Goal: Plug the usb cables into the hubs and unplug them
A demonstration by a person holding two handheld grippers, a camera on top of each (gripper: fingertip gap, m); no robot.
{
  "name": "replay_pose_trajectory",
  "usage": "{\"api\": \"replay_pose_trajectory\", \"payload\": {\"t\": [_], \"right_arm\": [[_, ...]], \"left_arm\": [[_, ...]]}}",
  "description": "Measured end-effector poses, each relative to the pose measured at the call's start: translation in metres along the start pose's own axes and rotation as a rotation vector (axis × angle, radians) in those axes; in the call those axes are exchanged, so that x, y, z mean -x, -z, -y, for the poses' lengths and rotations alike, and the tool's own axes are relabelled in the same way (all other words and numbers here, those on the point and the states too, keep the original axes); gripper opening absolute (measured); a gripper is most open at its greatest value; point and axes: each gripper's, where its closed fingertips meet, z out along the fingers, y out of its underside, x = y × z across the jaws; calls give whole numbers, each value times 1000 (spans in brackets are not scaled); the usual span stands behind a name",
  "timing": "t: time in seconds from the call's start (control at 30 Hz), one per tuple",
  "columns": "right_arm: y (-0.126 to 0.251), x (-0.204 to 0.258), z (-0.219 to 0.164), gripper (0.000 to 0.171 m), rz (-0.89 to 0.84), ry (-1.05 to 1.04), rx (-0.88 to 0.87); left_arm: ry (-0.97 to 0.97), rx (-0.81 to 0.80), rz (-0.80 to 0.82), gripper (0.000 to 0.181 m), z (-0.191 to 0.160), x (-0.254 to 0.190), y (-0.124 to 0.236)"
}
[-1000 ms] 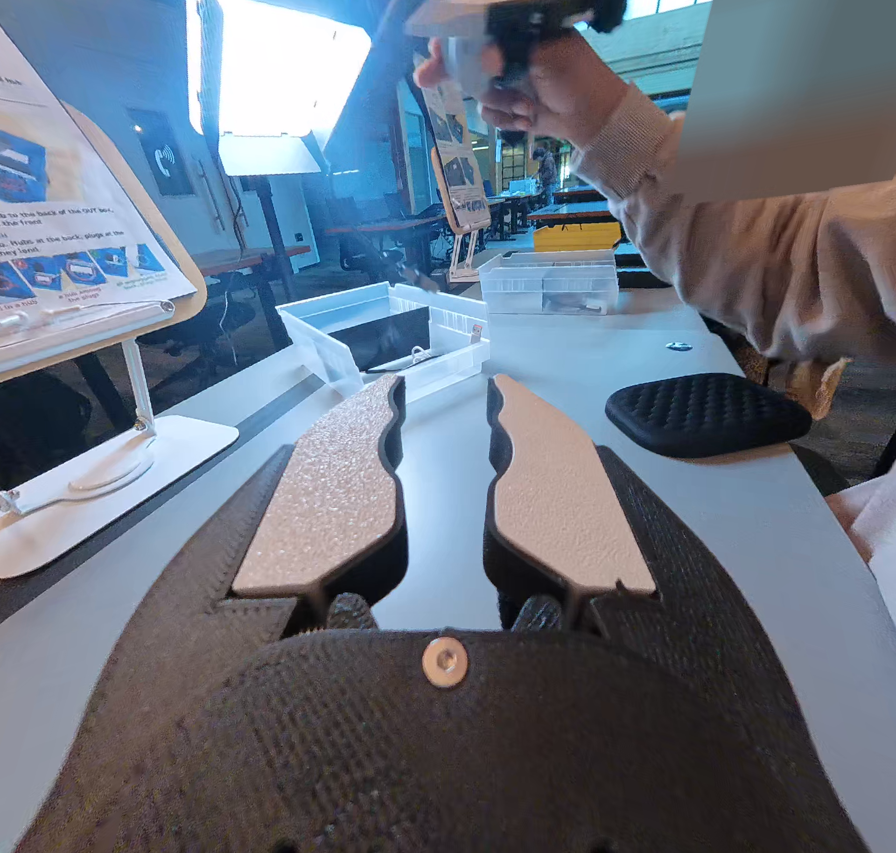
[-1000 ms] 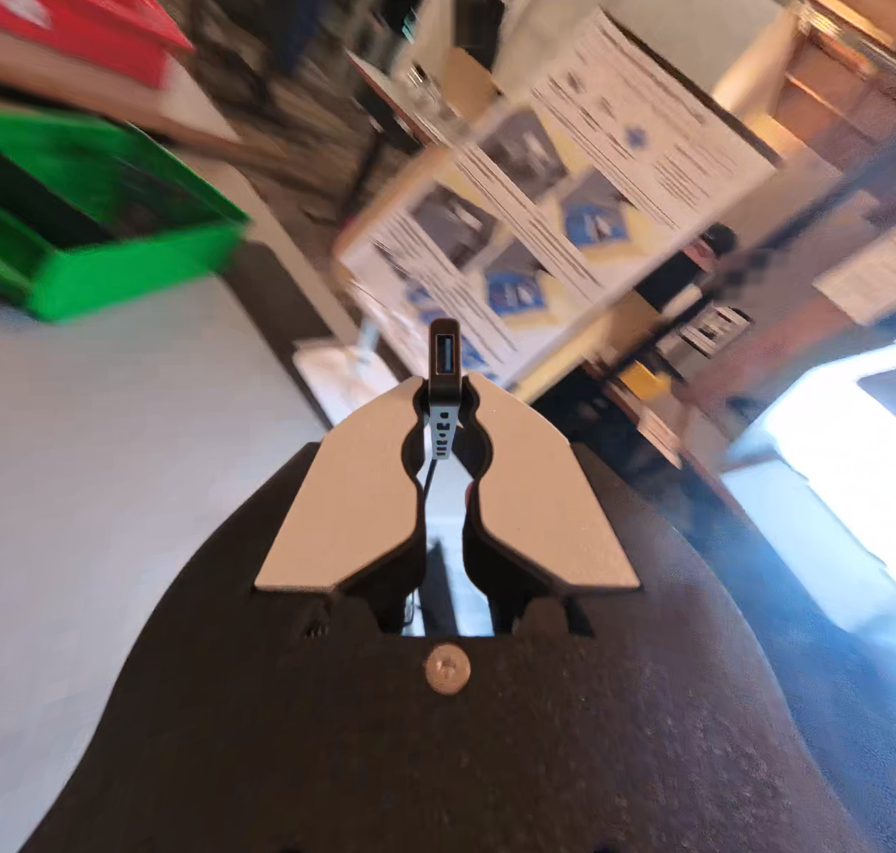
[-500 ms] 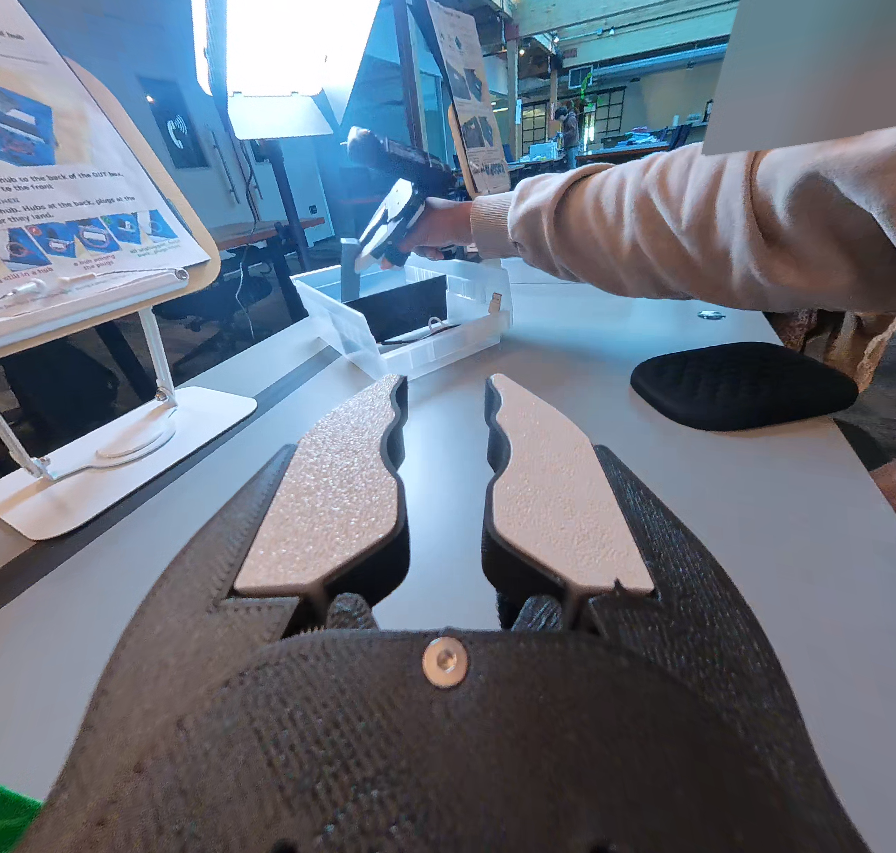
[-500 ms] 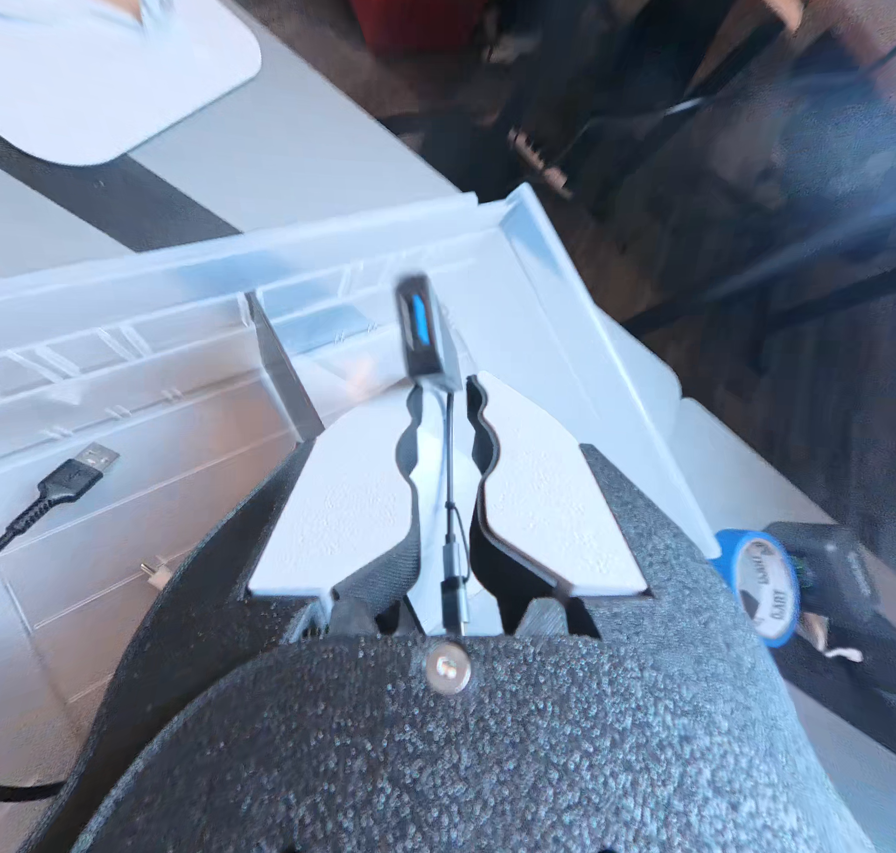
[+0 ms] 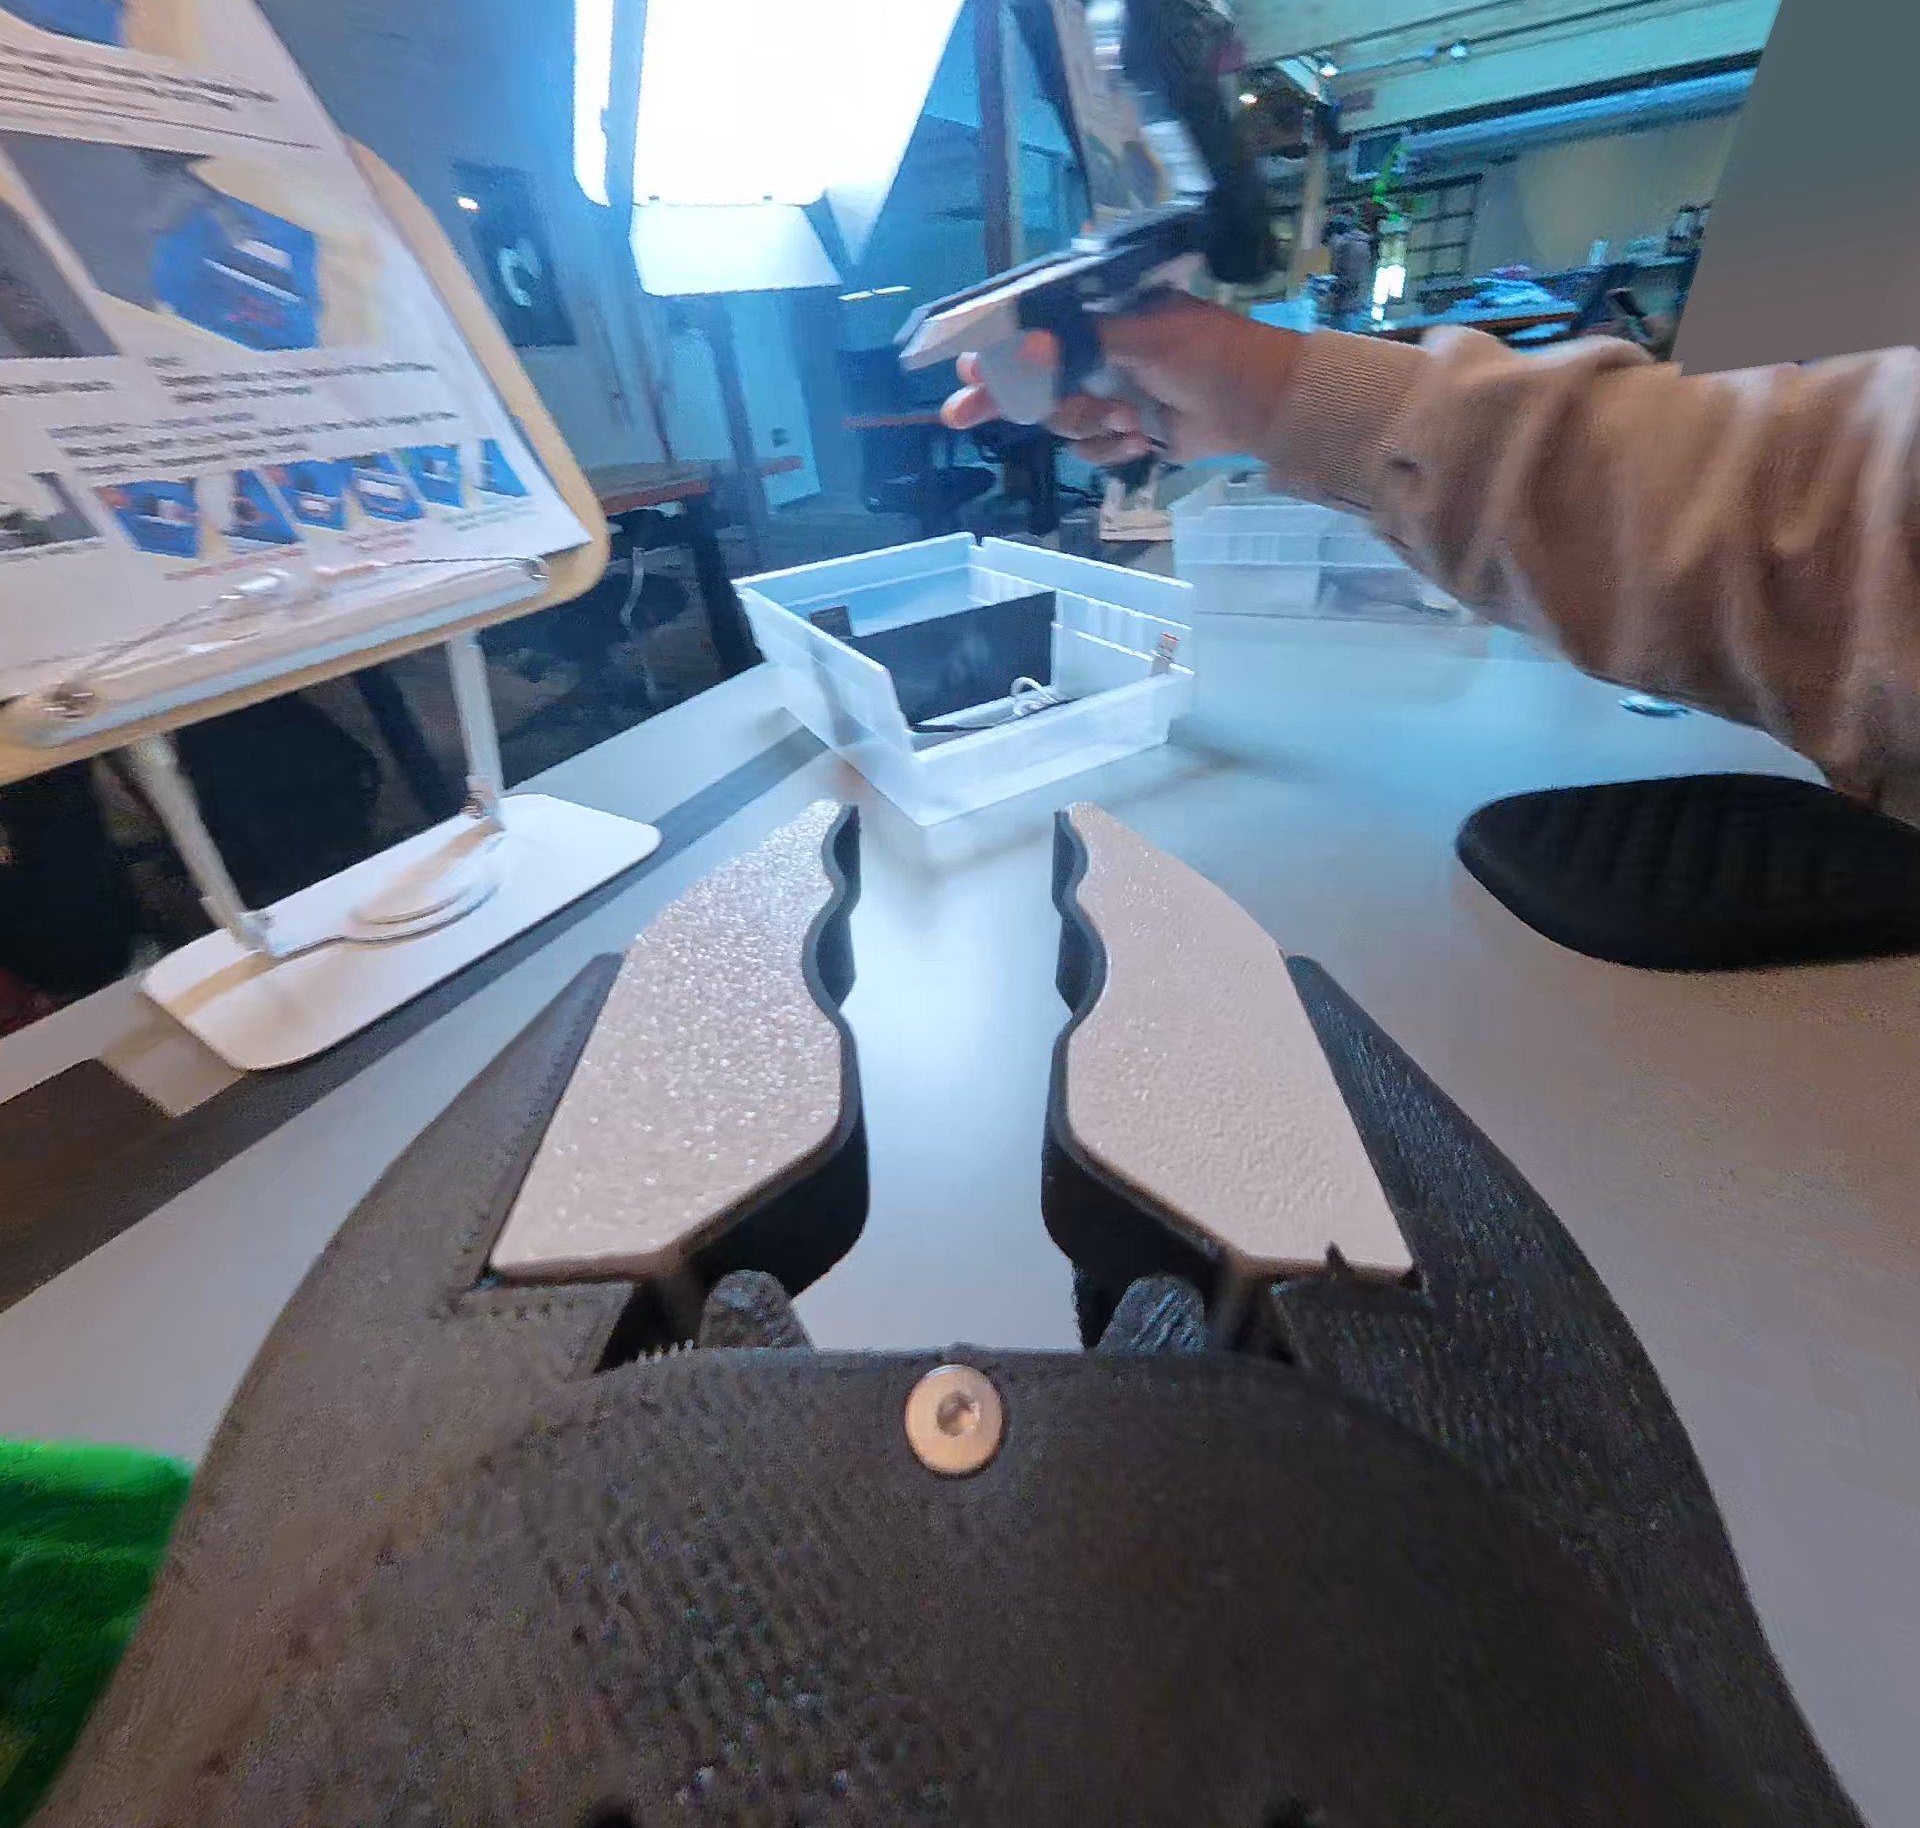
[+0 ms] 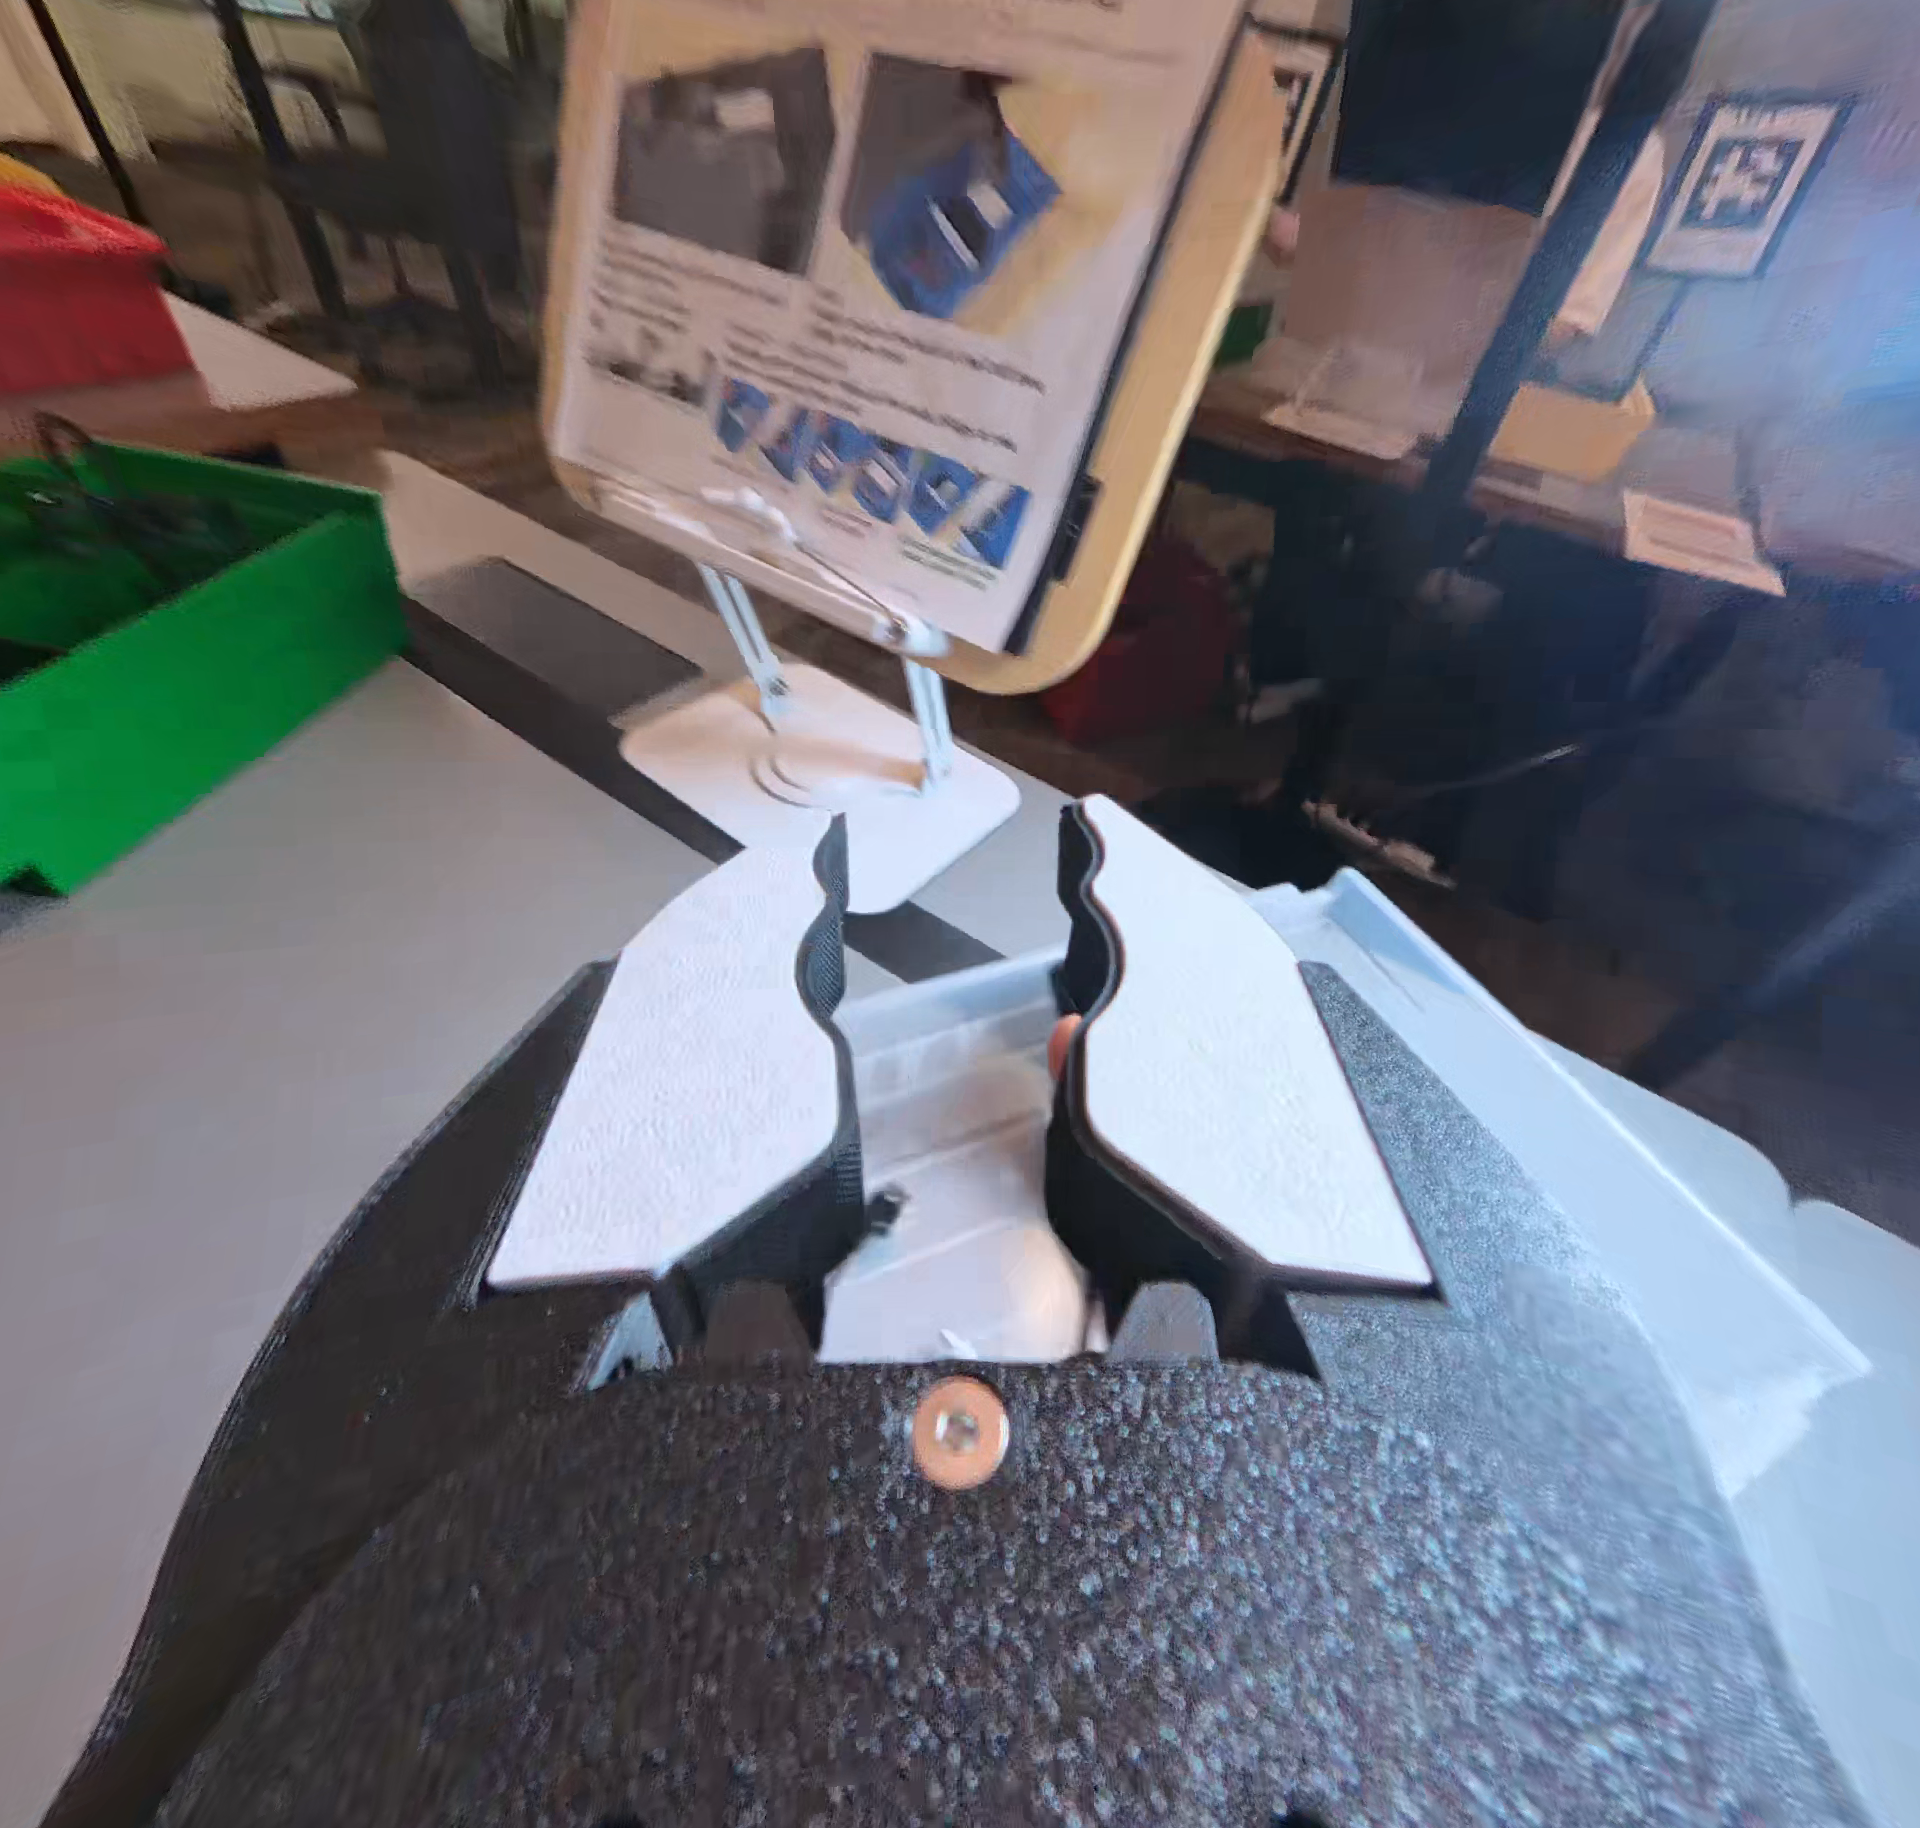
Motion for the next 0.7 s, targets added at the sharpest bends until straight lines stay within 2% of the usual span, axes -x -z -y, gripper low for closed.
{"api": "replay_pose_trajectory", "payload": {"t": [0.1,0.27,0.37,0.47,0.57,0.7], "right_arm": [[29,67,-3,35,9,-20,-79],[60,156,-67,35,19,-51,-60],[62,167,-102,34,-19,-2,-43],[60,170,-109,33,14,0,-44],[57,169,-103,32,14,30,-64],[55,180,-106,31,44,59,-61]], "left_arm": [[-21,-5,126,40,11,26,14],[-137,55,458,42,25,90,68],[-128,68,635,44,39,133,113],[-23,105,718,45,43,172,144],[64,225,767,46,22,209,152],[149,434,854,46,-31,257,148]]}}
